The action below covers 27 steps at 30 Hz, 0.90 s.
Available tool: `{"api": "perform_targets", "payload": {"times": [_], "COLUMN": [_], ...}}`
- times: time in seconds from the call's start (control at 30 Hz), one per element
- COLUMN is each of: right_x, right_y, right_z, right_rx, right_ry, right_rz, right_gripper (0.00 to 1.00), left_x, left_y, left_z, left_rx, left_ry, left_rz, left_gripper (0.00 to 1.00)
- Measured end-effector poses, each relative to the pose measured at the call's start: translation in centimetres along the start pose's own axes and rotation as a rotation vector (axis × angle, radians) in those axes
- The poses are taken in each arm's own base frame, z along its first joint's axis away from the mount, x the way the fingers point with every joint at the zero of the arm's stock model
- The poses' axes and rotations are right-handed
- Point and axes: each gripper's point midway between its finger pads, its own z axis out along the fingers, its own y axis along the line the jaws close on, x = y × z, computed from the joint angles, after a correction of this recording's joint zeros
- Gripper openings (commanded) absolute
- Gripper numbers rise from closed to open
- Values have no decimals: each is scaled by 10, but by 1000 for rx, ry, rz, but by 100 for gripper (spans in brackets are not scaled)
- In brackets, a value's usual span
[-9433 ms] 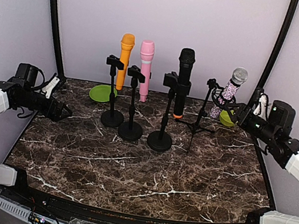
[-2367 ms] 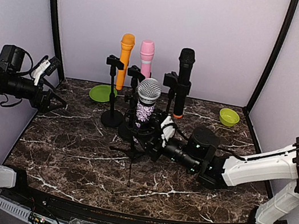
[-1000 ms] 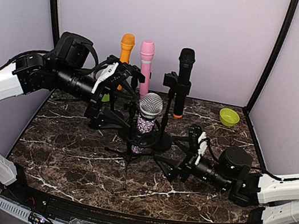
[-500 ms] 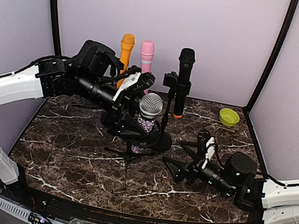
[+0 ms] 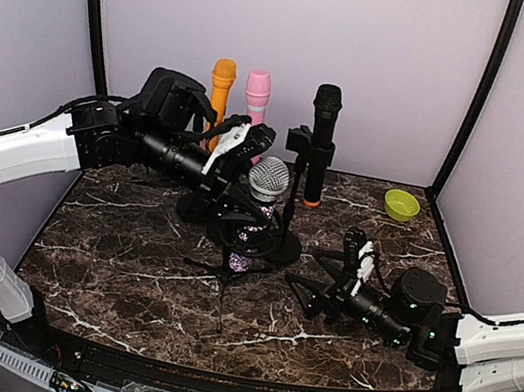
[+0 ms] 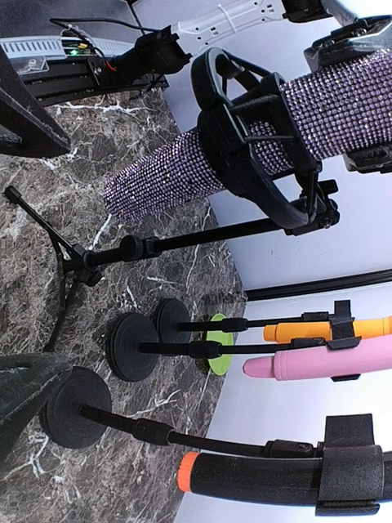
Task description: Remove the microphone from the stand
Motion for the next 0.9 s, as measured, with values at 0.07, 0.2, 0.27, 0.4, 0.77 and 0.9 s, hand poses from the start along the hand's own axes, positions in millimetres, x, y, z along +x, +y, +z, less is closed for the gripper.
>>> {"api": "perform_targets", "payload": {"times": [0.07,0.2,0.27,0.4,0.77,0.9], "right_x": [1,1,1,-3,-71,-106], "right_y": [0,0,0,2,29,41], "right_z": [1,2,2,4,9,14], "right_rx": [1,0,0,-3,-116,-160], "right_ry": [1,1,0,-9,-144,-208], "right_rz": [3,8,10,12,-3,-4], "right_gripper": [81,81,82,84,90,89], "left_x": [-1,-2,-2,-3,-5,-6], "left_y": [1,0,-1,-3,-5,-6], "left_z": [0,0,-1,-3,-6,-7], "left_rx": [-3,-3,-1,6,9,7], "left_ry": [-4,-5,-1,9,18,13], "left_rz": [15,49,59,64,6,3], "left_gripper": [25,26,27,27,27,28]}}
